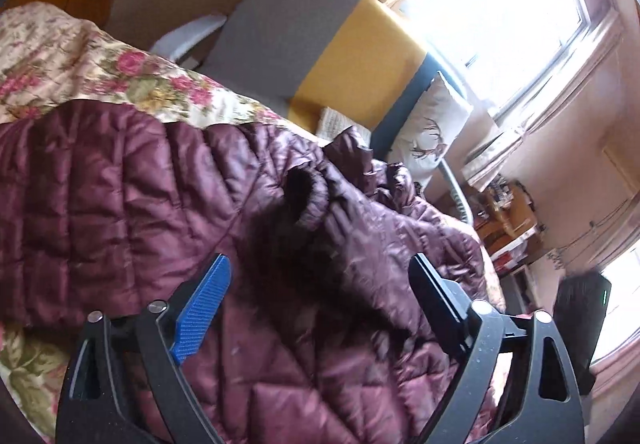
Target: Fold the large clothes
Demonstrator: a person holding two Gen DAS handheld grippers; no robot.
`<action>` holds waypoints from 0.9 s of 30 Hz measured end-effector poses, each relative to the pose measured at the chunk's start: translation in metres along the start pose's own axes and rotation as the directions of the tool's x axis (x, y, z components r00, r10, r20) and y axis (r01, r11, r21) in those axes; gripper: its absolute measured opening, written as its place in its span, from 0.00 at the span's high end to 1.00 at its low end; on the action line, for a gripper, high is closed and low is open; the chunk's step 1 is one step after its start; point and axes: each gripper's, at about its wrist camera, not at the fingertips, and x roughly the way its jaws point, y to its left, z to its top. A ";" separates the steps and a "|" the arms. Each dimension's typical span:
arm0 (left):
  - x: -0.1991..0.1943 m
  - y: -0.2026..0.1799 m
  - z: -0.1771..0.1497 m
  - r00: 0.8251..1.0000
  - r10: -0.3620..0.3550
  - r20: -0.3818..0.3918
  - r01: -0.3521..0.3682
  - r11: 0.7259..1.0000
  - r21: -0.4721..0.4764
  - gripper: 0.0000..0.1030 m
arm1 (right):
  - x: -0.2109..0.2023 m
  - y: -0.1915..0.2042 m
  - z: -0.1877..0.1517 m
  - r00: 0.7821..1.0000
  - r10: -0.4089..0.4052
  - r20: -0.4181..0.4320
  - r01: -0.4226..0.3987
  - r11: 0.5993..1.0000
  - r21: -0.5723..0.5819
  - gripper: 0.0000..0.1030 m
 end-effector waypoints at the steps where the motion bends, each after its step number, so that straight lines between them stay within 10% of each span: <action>1: 0.007 -0.002 0.004 1.000 0.010 -0.011 -0.010 1.000 -0.002 0.12 | -0.010 -0.011 -0.001 1.000 -0.019 0.013 0.019 1.000 0.016 0.16; 5: 0.042 0.002 0.021 0.998 0.023 -0.062 -0.025 0.999 -0.035 0.12 | -0.043 -0.068 0.006 0.989 -0.133 0.067 0.124 0.983 0.134 0.15; 7: 0.056 0.002 0.026 0.995 -0.007 -0.104 0.001 0.999 -0.054 0.57 | -0.052 -0.089 0.014 0.983 -0.164 0.084 0.145 0.970 0.196 0.16; 11: 0.055 -0.010 0.026 0.996 0.034 -0.079 -0.031 0.999 0.043 0.85 | -0.043 -0.111 0.038 0.971 -0.220 0.095 0.191 0.949 0.250 0.19; 16: 0.033 -0.013 0.020 0.989 0.151 0.003 -0.150 0.978 0.145 0.85 | 0.001 -0.118 0.061 0.949 -0.309 0.057 0.291 0.933 0.213 0.21; 24: 0.061 0.029 -0.006 0.963 0.258 -0.073 -0.246 0.959 0.140 0.85 | 0.069 -0.125 0.036 0.893 -0.450 0.030 0.447 0.892 0.065 0.18; 27: 0.051 0.025 -0.006 0.950 0.310 -0.041 -0.303 0.945 0.127 0.61 | 0.069 -0.125 0.032 0.890 -0.454 0.047 0.451 0.890 0.063 0.18</action>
